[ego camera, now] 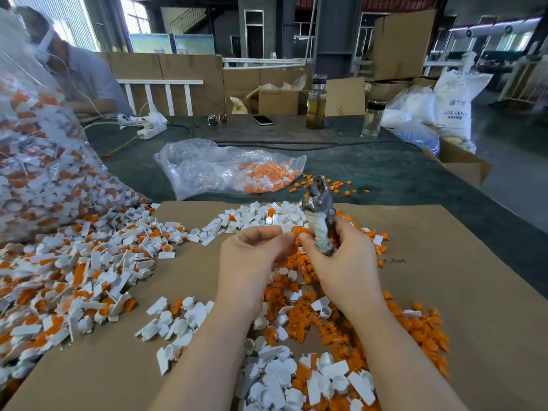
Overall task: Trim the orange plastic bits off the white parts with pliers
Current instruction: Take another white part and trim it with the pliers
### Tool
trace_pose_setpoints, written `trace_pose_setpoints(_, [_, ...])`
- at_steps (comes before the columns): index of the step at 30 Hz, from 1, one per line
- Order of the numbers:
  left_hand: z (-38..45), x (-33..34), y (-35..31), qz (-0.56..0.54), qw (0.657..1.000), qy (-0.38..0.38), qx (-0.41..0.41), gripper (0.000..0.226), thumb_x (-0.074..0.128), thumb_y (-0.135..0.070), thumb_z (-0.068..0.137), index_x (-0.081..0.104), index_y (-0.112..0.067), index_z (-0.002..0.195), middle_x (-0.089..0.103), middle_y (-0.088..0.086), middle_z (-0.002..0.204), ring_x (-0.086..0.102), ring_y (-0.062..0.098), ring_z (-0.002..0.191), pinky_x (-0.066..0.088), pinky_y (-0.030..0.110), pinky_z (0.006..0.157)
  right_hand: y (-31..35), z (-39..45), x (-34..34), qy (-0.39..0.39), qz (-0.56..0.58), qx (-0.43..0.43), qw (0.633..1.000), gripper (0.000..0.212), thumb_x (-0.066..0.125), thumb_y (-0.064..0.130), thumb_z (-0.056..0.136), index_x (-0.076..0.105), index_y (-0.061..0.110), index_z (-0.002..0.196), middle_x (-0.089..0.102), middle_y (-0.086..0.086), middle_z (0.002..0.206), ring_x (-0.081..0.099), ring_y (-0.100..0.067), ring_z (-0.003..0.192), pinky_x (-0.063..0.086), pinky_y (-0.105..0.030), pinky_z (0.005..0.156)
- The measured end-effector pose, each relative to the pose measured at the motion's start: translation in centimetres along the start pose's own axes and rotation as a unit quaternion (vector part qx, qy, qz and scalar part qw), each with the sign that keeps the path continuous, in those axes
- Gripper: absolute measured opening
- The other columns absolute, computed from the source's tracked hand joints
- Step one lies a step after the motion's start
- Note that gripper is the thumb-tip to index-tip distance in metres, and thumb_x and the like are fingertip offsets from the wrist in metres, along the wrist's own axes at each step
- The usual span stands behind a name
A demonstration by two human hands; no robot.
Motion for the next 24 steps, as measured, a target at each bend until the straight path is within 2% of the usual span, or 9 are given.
trace_pose_setpoints(4, [-0.2,0.1,-0.6,0.033,0.999,-0.012,0.039,0.012,0.083,-0.006,0.075,0.076,-0.016,0.072,0.075,0.009,0.072,0.075,0.029,0.076,0.06,0.025,0.065,0.0,0.0,-0.1,-0.011,-0.01,0.005,1.0,0.016,0.07,0.035,0.085,0.063,0.026,0.097,0.066,0.013,0.083,0.063,-0.005,0.076,0.056,-0.034,0.066])
trace_pose_setpoints(7, [-0.4,0.2,-1.2,0.075,0.994,-0.022,0.076,0.015,0.085,-0.01,0.073,0.077,-0.022,0.072,0.076,0.002,0.071,0.075,0.024,0.074,0.061,0.03,0.071,0.2,-0.1,-0.3,-0.027,-0.01,0.0,1.0,0.013,0.07,0.034,0.085,0.06,0.028,0.091,0.065,0.014,0.079,0.062,-0.004,0.074,0.055,-0.033,0.063])
trace_pose_setpoints(10, [-0.5,0.3,-1.5,0.103,0.99,-0.028,0.092,0.015,0.086,-0.013,0.074,0.078,-0.025,0.073,0.075,-0.002,0.071,0.074,0.019,0.073,0.062,0.033,0.074,0.3,-0.2,-0.5,-0.035,-0.008,-0.003,0.999,0.013,0.07,0.034,0.085,0.057,0.031,0.086,0.062,0.016,0.074,0.06,-0.002,0.069,0.05,-0.026,0.057])
trace_pose_setpoints(14, [-0.7,0.7,-1.9,0.139,0.983,-0.025,0.121,0.024,0.086,-0.018,0.074,0.078,-0.04,0.069,0.075,-0.008,0.07,0.072,0.019,0.074,0.061,0.038,0.075,0.4,-0.3,-0.6,-0.045,-0.015,-0.004,0.999,0.018,0.071,0.031,0.084,0.054,0.031,0.08,0.055,0.017,0.063,0.056,-0.001,0.062,0.032,-0.014,0.05])
trace_pose_setpoints(17, [-0.6,0.7,-1.9,0.157,0.978,-0.031,0.132,0.025,0.087,-0.02,0.074,0.075,-0.04,0.063,0.074,-0.013,0.07,0.072,0.012,0.072,0.059,0.031,0.07,0.2,-0.2,-0.4,-0.035,-0.008,0.0,0.999,0.015,0.07,0.031,0.085,0.055,0.03,0.083,0.058,0.016,0.068,0.057,-0.003,0.063,0.04,-0.02,0.052])
trace_pose_setpoints(20, [-0.6,0.7,-1.8,0.166,0.976,-0.028,0.139,0.017,0.086,-0.022,0.074,0.076,-0.034,0.071,0.075,-0.015,0.073,0.071,0.006,0.072,0.056,0.024,0.069,0.0,-0.1,-0.3,-0.021,-0.009,0.012,1.0,0.015,0.07,0.031,0.086,0.055,0.032,0.084,0.06,0.015,0.073,0.059,-0.005,0.068,0.05,-0.027,0.058])
trace_pose_setpoints(24, [-0.7,0.8,-1.8,0.188,0.97,-0.028,0.149,0.018,0.086,-0.022,0.076,0.075,-0.035,0.072,0.073,-0.019,0.074,0.069,0.0,0.072,0.054,0.015,0.065,-0.4,0.1,-0.1,0.004,0.003,0.029,1.0,0.015,0.071,0.029,0.085,0.057,0.032,0.083,0.061,0.015,0.072,0.06,-0.004,0.069,0.045,-0.021,0.057])
Point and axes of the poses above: each hand's wrist, its own z-axis towards the middle knuckle, its own x-axis out of the palm, y = z × x, the point moved 8 cm from there along z, towards the middle knuckle
